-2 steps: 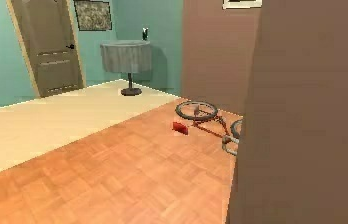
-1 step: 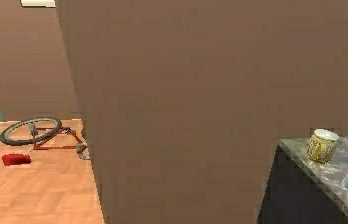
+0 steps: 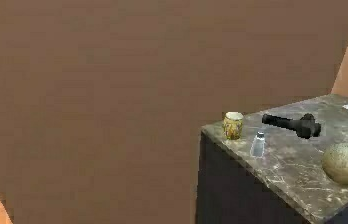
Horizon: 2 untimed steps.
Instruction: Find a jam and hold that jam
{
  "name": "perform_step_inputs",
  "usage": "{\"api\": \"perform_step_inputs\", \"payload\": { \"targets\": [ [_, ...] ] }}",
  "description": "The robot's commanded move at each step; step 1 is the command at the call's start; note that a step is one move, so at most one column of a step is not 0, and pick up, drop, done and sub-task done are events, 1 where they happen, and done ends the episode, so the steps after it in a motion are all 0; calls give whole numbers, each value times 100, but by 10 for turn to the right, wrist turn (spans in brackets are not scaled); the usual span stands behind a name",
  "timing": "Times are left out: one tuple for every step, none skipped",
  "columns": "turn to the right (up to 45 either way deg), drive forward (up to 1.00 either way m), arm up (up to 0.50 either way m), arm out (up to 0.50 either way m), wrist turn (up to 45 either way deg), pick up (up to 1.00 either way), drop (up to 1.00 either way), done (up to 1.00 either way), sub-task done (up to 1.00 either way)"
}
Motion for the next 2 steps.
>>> {"api": "perform_step_inputs", "payload": {
  "targets": [
    [0,40,0,0,0,0,0,0,0],
    [-450,0,0,0,0,0,0,0,0]
  ]
}}
